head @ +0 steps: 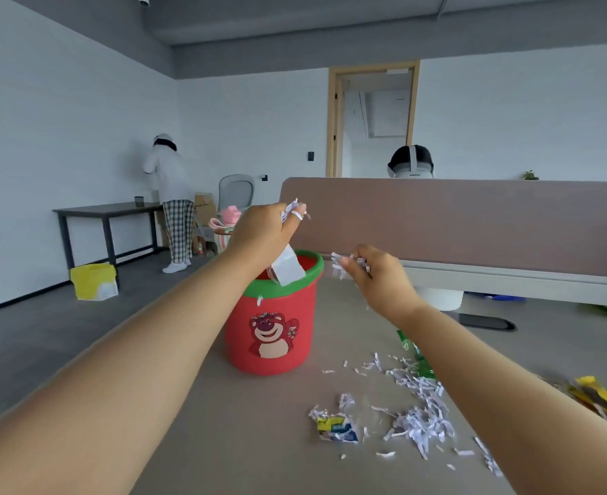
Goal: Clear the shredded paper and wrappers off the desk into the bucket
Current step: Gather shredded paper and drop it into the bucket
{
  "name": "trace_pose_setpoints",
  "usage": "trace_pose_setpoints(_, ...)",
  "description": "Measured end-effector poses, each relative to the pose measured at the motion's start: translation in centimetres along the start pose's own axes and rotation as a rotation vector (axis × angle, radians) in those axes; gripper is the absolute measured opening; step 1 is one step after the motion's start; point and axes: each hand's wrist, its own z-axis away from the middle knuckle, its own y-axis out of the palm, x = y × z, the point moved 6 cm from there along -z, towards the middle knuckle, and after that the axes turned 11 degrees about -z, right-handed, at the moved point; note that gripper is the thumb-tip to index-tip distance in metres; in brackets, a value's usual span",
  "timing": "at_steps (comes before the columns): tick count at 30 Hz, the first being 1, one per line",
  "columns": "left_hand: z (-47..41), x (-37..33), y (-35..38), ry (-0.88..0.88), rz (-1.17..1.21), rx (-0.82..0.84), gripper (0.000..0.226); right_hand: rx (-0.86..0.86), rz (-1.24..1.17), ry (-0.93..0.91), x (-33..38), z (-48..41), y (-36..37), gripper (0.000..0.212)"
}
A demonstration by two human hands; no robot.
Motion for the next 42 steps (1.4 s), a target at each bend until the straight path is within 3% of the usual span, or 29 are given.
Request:
trace_pose_setpoints(4, -0.6, 3.3, 3.6, -0.09, -0.185, 0.297, 0.05, -0.012, -0.059, -0.017, 1.1, -2.0, 1.4, 0.025)
trace_pose_setpoints(8, 0.1, 5.2, 6.1, -0.104, -0.226, 0.6, 0.06, -0.031, -0.046, -0.056, 1.1, -3.5, 2.6, 0.031)
trace_pose_setpoints(11, 0.0, 6.3, 6.7, -0.107, -0.267, 0.709, 0.073, -0.029, -0.042, -0.061, 0.7, -3.9, 3.4, 0.03)
trace_pose_setpoints(18, -0.3, 6.8, 5.6, -0.07, -0.411, 0.645, 0.07, -0.033, -0.038, -0.063, 0.2, -4.7, 4.3, 0.035)
trace_pose_setpoints(23, 0.4, 6.2, 5.5, -0.052, -0.138, 0.72, 0.024, -0.061, -0.053, -0.103, 0.9, -5.1, 4.5, 0.028)
trace_pose_setpoints(27, 1.0, 6.5, 5.4, -0.004, -0.067, 0.719, 0.027, -0.05, -0.126, -0.12, 2.1, -6.2, 5.2, 0.026)
trace_pose_setpoints(31, 0.8, 7.8, 5.1, -0.094, 0.038, 0.602, 0.032, -0.059, -0.159, -0.145, 3.0, -8.4, 6.8, 0.02)
trace_pose_setpoints(35, 0.9, 9.1, 3.9, -0.11, 0.079, 0.495, 0.003, -0.07, -0.19, -0.145, 3.2, -9.9, 7.8, 0.021)
trace_pose_setpoints(38, 2.0, 9.7, 3.2, -0.116, 0.076, 0.48, 0.017, -0.027, -0.175, -0.12, 3.1, -10.3, 9.1, 0.028)
trace_pose_setpoints(42, 3.2, 9.7, 2.2, -0.013, -0.162, 0.412, 0.046, 0.318, 0.18, 0.045, 0.8, -9.6, 11.6, 0.032)
